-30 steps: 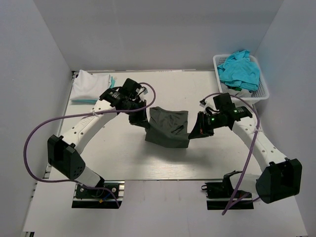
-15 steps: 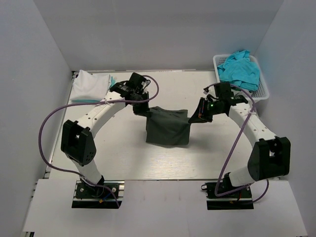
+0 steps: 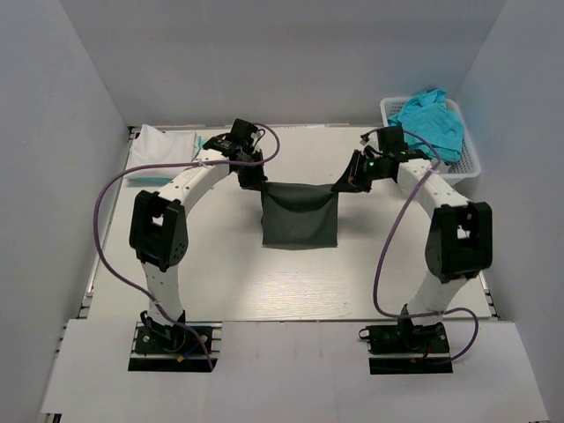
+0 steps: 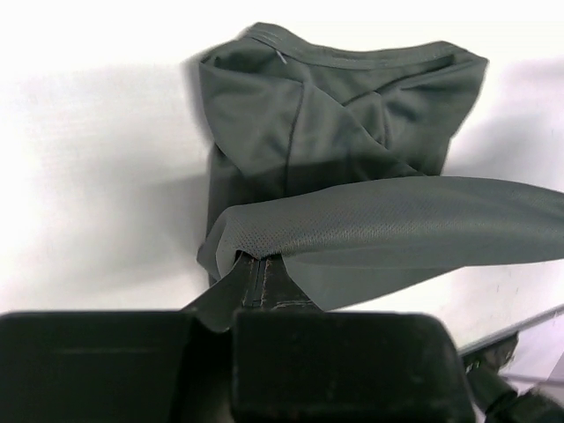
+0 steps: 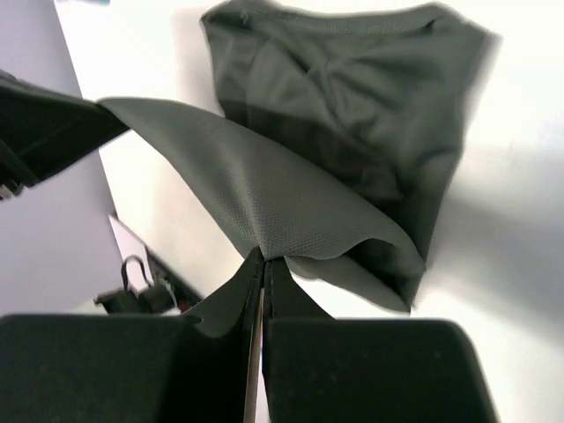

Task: Fold and stack the t-shirts
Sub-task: Fold the long partially folded tshirt into a neat square

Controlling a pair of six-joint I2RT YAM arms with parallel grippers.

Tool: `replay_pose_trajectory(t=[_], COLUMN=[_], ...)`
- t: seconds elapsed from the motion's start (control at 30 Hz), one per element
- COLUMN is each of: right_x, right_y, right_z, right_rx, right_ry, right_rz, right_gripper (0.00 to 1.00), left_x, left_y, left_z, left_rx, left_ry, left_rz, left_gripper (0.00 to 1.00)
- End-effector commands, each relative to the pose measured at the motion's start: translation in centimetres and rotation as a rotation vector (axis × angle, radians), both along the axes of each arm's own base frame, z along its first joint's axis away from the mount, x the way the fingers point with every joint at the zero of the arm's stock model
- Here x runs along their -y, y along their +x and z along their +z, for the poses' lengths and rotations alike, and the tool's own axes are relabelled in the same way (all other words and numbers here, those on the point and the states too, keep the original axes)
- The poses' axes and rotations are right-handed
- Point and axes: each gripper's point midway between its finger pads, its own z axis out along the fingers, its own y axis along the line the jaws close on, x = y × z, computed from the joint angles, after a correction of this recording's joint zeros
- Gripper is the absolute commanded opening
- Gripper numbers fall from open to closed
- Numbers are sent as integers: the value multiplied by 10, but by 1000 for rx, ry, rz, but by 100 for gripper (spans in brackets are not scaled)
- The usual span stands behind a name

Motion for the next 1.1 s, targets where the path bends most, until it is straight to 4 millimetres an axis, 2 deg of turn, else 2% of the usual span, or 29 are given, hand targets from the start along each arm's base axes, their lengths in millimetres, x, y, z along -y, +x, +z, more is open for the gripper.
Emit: replay_pose_trajectory(t=[0.0, 0.07, 0.1, 0.13, 0.17, 0.2, 0.23, 0.27, 0.3, 0.33, 0.37, 0.4, 0.43, 0.47, 0.5, 0.53, 0.57, 0.6, 0.63, 0.67, 0.7, 0.8, 0.83, 0.87, 0.9, 0.93, 0.97, 1.0, 1.07], right_x=[-5, -8, -10, -11, -12, -15, -18, -17, -17, -18, -16, -13, -8, -5, -2, 2, 2, 1, -2, -8, -17, -29, -30, -36, -36, -40, -41, -39, -38], right_y=[40, 58, 67, 85, 94, 119, 127, 135, 149, 151, 153, 152, 149, 142, 138, 127, 121, 115, 111, 94, 84, 67, 69, 68, 74, 78, 84, 88, 101], right_z=[-12, -13, -31, -27, -28, -29, -25, -30, -9, -4, 4, 8, 24, 17, 22, 22, 21, 21, 38, 23, 26, 10, 10, 0, 0, -16, -17, -23, -47], right_rx=[22, 40, 10, 65, 81, 131, 164, 164, 228, 244, 278, 295, 333, 316, 322, 316, 306, 313, 354, 313, 310, 262, 267, 248, 262, 224, 231, 223, 189], right_ry=[32, 51, 51, 59, 58, 77, 82, 72, 65, 54, 19, -4, -31, -39, -39, -58, -65, -75, -57, -34, 9, 77, 95, 131, 153, 178, 181, 174, 154], right_rz=[-13, -13, -17, -30, -41, -38, -30, -50, -40, -31, -32, -27, -51, -56, -62, -74, -69, -52, -44, -5, 32, 83, 84, 108, 101, 107, 102, 94, 75], right_gripper=[0, 0, 8, 18, 28, 54, 68, 84, 90, 90, 90, 90, 90, 90, 90, 90, 90, 90, 90, 90, 90, 90, 90, 90, 90, 90, 90, 90, 90], left_x=[2, 5, 0, 2, -2, -1, -5, -2, -2, -7, -7, -13, -14, -15, -13, -4, 5, 16, 28, 32, 41, 52, 55, 55, 55, 56, 56, 56, 56], left_y=[34, 51, 61, 74, 85, 92, 100, 110, 117, 119, 122, 126, 125, 122, 119, 113, 103, 98, 92, 84, 78, 79, 81, 81, 85, 86, 87, 87, 86], left_z=[-6, -13, -31, -22, -24, -26, -31, -10, -5, 4, 24, 36, 46, 46, 61, 62, 54, 58, 54, 41, 41, 28, 24, 9, 3, 0, -7, -24, -38], left_rx=[32, 40, 26, 42, 53, 63, 54, 94, 125, 150, 205, 246, 266, 272, 298, 298, 274, 270, 255, 219, 200, 180, 177, 152, 149, 134, 116, 82, 59], left_ry=[-35, -46, -23, -24, -19, -14, -9, -27, -28, -13, -23, -8, -11, -7, -32, -48, -58, -115, -152, -174, -222, -245, -255, -245, -235, -229, -221, -207, -197], left_rz=[30, 50, 70, 103, 122, 128, 138, 157, 166, 184, 166, 192, 185, 177, 169, 144, 115, 72, 30, 2, -29, -47, -56, -53, -46, -45, -43, -40, -38], left_gripper=[0, 0, 2, 18, 42, 99, 100, 100, 100, 100, 100, 100, 100, 100, 100, 100, 100, 100, 100, 100, 100, 100, 100, 100, 100, 100, 100, 100, 100])
